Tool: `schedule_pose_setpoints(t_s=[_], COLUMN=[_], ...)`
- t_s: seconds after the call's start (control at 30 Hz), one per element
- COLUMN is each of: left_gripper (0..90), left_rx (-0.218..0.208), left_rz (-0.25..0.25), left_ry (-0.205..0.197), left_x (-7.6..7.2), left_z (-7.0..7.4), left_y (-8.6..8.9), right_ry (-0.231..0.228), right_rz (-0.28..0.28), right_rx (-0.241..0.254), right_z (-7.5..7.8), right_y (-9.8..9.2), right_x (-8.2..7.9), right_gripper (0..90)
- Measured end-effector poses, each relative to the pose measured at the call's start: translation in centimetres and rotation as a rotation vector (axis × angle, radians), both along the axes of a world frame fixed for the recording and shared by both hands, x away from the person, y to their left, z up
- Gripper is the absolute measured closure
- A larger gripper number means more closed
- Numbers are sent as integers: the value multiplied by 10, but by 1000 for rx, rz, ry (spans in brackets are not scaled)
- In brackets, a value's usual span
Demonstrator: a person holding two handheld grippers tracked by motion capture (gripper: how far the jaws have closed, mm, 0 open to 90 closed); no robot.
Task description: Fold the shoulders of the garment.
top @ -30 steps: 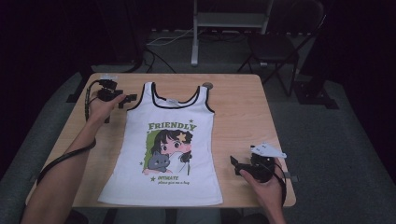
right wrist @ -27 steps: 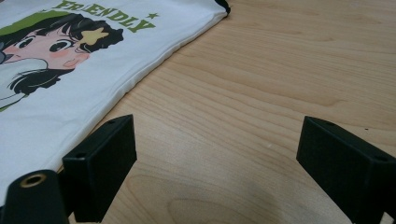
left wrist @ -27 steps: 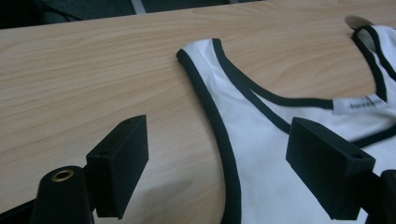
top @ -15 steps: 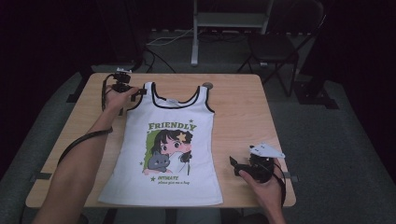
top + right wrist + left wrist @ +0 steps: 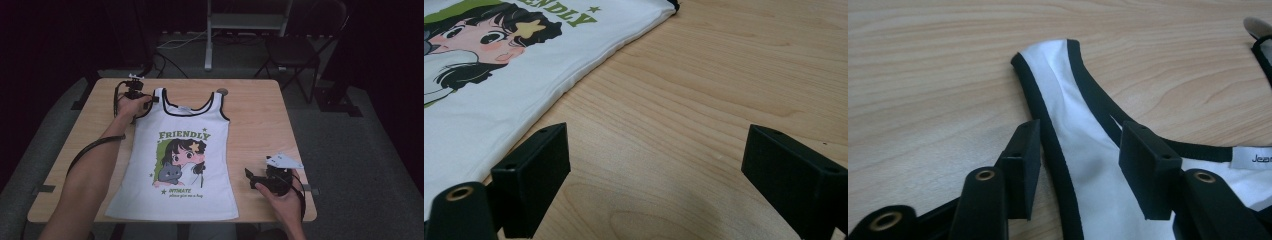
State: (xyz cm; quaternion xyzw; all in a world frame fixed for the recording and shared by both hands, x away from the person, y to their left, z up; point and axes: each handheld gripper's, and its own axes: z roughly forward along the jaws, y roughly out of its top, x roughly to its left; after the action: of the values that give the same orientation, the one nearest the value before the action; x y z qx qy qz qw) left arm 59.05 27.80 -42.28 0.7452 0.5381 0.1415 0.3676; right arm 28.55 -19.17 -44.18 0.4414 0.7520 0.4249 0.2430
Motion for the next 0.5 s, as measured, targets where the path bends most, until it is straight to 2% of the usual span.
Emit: schedule_pose_setpoints(t_s=[0.07,0.33,0.5], left_gripper=[540,527,547], left_rx=[16,20,3], left_rz=[-4,11,8], left_ry=[8,7,1], left_x=[1,6,9], left_z=[-4,-5,-7], left_y=[-2,-4,-6], right_ry=[-1,1,2], right_rz=[2,10,12], right_rx=[0,-1,-1], right_z=[0,0,0], right_y=[0,0,0], right_x=[0,0,0], right_gripper=[113,113,113])
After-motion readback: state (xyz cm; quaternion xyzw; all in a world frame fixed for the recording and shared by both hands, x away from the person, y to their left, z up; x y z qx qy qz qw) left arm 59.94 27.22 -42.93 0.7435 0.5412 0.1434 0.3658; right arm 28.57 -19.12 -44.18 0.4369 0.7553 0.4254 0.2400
